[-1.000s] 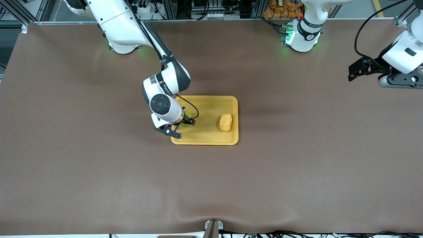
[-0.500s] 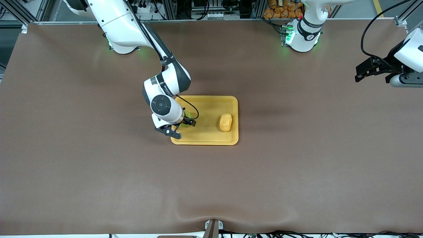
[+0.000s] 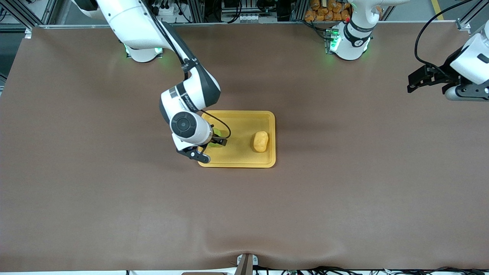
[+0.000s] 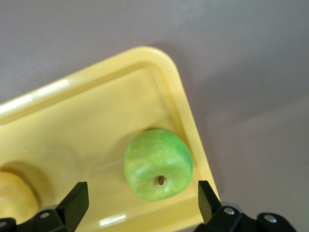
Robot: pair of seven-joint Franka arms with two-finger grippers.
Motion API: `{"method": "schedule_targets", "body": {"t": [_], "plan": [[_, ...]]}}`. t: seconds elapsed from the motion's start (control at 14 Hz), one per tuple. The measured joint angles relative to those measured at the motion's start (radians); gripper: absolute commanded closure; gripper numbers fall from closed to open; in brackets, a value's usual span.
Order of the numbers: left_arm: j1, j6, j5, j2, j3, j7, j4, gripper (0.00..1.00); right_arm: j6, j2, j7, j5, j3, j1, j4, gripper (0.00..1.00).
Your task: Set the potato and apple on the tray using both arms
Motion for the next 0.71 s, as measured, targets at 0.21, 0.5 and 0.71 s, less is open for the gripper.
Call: {"method": "schedule_targets", "body": {"t": [0.21,0.5,0.71], "plan": [[-0.001,-0.011,0.0,0.0,-0.004,0.0,0.0,0.0,-0.114,-0.009,-0.001,0.0,-0.004,-0.055,0.098,0.0],[0.004,-0.021,0.0,0.0,0.002,0.0,0.008,0.0,-0.278,-0.022,-0.003,0.0,-0.007,-0.145,0.245,0.0],[0.002,-0.021,0.0,0.0,-0.001,0.0,0.016,0.0,-0.382,-0.027,-0.003,-0.001,-0.008,-0.211,0.347,0.0]]}}
